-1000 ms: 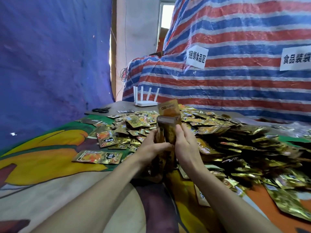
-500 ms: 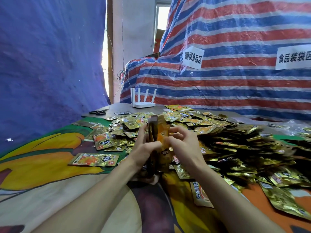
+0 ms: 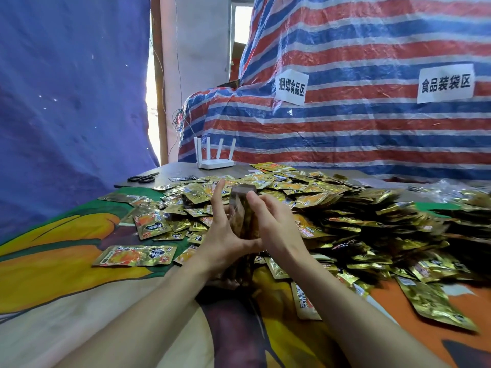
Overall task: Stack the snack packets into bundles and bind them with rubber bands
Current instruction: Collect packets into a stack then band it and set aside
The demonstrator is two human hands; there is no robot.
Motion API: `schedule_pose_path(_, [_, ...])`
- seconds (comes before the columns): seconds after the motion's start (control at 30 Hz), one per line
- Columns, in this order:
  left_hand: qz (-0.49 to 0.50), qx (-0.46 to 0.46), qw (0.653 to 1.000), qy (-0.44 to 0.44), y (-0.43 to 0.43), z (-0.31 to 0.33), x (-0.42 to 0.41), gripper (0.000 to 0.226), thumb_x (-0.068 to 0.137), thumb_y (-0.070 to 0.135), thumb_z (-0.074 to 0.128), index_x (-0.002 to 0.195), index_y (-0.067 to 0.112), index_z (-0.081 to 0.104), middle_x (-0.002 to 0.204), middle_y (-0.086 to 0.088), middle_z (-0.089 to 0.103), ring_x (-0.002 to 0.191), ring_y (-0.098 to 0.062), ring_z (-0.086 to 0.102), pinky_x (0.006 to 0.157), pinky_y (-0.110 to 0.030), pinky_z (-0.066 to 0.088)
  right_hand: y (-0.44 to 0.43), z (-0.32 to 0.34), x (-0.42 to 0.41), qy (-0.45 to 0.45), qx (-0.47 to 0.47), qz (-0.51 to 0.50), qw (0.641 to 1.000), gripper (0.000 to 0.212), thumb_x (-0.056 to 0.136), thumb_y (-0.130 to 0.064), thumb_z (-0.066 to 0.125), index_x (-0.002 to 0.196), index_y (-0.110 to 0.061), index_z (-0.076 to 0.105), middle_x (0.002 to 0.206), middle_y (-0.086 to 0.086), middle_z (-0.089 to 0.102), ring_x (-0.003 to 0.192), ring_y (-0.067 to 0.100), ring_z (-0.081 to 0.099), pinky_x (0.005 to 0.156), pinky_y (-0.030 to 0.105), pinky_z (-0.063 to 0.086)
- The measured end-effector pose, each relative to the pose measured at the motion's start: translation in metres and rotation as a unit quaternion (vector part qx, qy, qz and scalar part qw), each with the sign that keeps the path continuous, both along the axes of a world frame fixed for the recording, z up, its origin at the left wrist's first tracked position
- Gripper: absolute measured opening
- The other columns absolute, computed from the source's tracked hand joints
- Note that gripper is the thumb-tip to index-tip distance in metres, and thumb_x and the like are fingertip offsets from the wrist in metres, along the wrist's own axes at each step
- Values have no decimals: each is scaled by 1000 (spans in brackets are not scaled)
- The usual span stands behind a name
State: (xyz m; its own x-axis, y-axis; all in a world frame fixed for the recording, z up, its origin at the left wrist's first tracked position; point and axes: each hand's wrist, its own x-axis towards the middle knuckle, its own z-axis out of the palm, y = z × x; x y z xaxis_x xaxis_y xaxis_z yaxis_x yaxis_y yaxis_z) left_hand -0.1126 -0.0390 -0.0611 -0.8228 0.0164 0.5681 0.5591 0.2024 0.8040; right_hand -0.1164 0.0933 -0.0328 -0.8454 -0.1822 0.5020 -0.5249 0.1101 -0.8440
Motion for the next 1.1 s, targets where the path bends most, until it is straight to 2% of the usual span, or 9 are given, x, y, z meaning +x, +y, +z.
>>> schedule_pose_path(0.17, [0,51,998,46,4,-3,0,99,67,8,70,150,22,19,105,-21,61,89,-10,71,72,-22,55,2,1,3,-10,17,26,999,55,91,-62,47,86,-10,64,75,-3,61,69,19,64,49,31,54])
schedule_pose_path(0.3, [-23,-10,999,27,0,-3,-2,123,64,9,89,155,35,9,120,-3,61,102,-4,70,80,-18,55,3,5,4,14,58,6,998,54,99,-56,47,95,-7,69,88,10,71,79,31,68,67,48,59])
schedule_pose_path(0.4, [-52,-38,997,32,1,-3,-1,122,63,16,89,155,37,11,123,5,57,102,1,68,81,-18,55,11,13,9,-15,72,-12,997,61,101,-59,43,97,-6,73,90,13,74,71,25,68,66,37,59])
schedule_pose_path(0.5, [-41,-55,996,51,4,-1,3,106,57,33,73,148,45,22,122,10,52,91,10,63,71,-14,52,26,19,20,24,125,-80,989,60,98,-64,41,91,-12,70,83,2,71,75,19,69,71,40,57])
schedule_pose_path(0.6, [-30,-70,995,57,4,-1,4,100,58,27,75,138,61,27,120,7,49,88,13,57,70,-11,49,56,18,35,59,167,-118,977,53,95,-64,41,82,-19,65,72,-7,66,68,8,63,60,27,46])
schedule_pose_path(0.77, [-18,-74,994,74,6,-2,5,98,58,15,74,131,65,33,109,-9,49,80,-21,57,67,-34,48,157,23,57,80,265,-239,931,22,92,-39,63,76,-24,66,66,-11,64,60,4,58,56,28,47])
schedule_pose_path(0.87, [-21,-65,996,65,11,-1,7,98,55,14,74,127,66,34,109,-17,50,79,-36,55,71,-39,48,227,40,71,18,370,-301,879,14,87,-22,69,74,-27,67,71,-12,65,66,6,61,58,23,45])
schedule_pose_path(1.0, [-24,-63,996,54,15,-1,9,98,55,14,73,132,59,33,108,-8,50,79,-26,55,66,-30,46,292,45,79,-131,533,-367,751,20,84,-5,61,82,-19,76,77,-1,68,72,18,62,63,25,50])
schedule_pose_path(1.1, [-23,-56,998,37,15,-1,10,96,56,15,73,134,55,33,104,-8,49,80,-29,56,67,-33,48,317,36,86,-207,606,-410,649,10,84,-8,56,78,-14,61,75,3,60,65,20,57,53,25,44])
